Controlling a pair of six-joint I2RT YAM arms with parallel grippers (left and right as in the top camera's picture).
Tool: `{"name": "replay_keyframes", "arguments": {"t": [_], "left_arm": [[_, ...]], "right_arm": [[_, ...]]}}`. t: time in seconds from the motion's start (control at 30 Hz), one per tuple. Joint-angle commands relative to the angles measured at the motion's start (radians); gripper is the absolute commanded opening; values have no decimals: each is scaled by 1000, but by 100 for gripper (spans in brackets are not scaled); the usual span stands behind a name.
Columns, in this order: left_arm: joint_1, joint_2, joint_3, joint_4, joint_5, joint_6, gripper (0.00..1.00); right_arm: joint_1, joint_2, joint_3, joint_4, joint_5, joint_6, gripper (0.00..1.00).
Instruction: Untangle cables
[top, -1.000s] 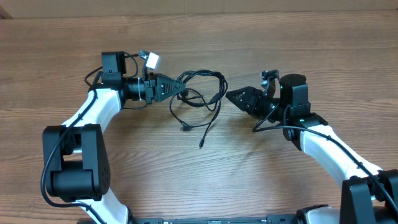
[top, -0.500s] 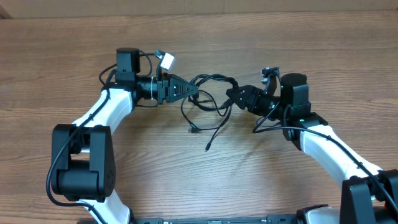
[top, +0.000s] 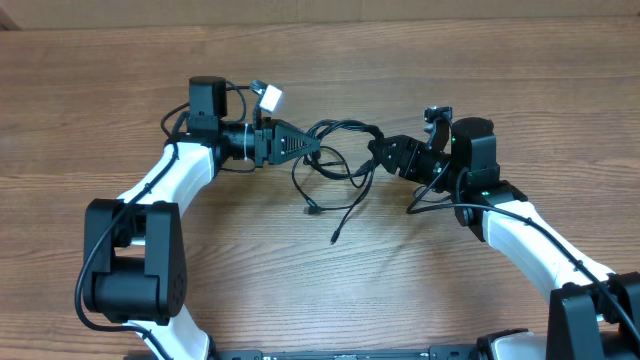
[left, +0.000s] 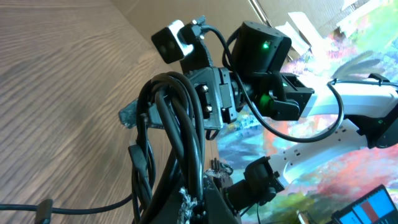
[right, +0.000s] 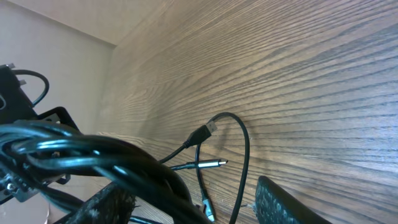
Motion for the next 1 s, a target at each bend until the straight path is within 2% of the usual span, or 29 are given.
{"name": "replay_keyframes", "arguments": {"t": [0.0,0.1,0.13,0.2,0.27,0.3,0.37,0.4,0.53,0.57,0.77,0.8,0.87,0.9,0.97], "left_arm": [[-31,-10,9,8,39,-14,4],[-47,-10,9,16,37,-14,4],[-49,-10,9,17,36,-13,4],[-50,-10,9,18,24,-14,4],[-50,-10,9,17,6,-14,4],[-49,-10,9,13,-14,-14,5],[-50,-10,9,2,-68,-14,11],[-50,-10,9,-5,-98,-18,19],[-47,-10,9,-19,-230,-127,57],[-47,-10,9,-19,-237,-149,64],[-44,-10,9,-19,-238,-199,92],[-44,-10,9,-19,-248,-212,93],[-45,-10,9,-31,-297,-237,83],[-45,-10,9,-57,-355,-253,78],[-47,-10,9,-133,-536,-296,73]], "right_arm": [[23,-2,3,0,23,-6,61],[37,-2,3,0,51,-6,60],[40,-2,3,0,60,-6,56],[41,-2,3,0,69,-6,44],[41,-2,3,0,69,-6,23],[41,-2,3,0,69,-6,16],[41,-2,3,0,68,-1,7],[41,-2,3,0,63,4,4],[42,-2,3,0,58,61,4],[45,-2,3,2,59,63,4],[95,-2,3,3,170,62,4],[108,-2,3,3,210,62,4],[134,-2,3,3,298,62,4],[149,-2,3,3,356,62,4],[174,-2,3,3,448,62,4]]}}
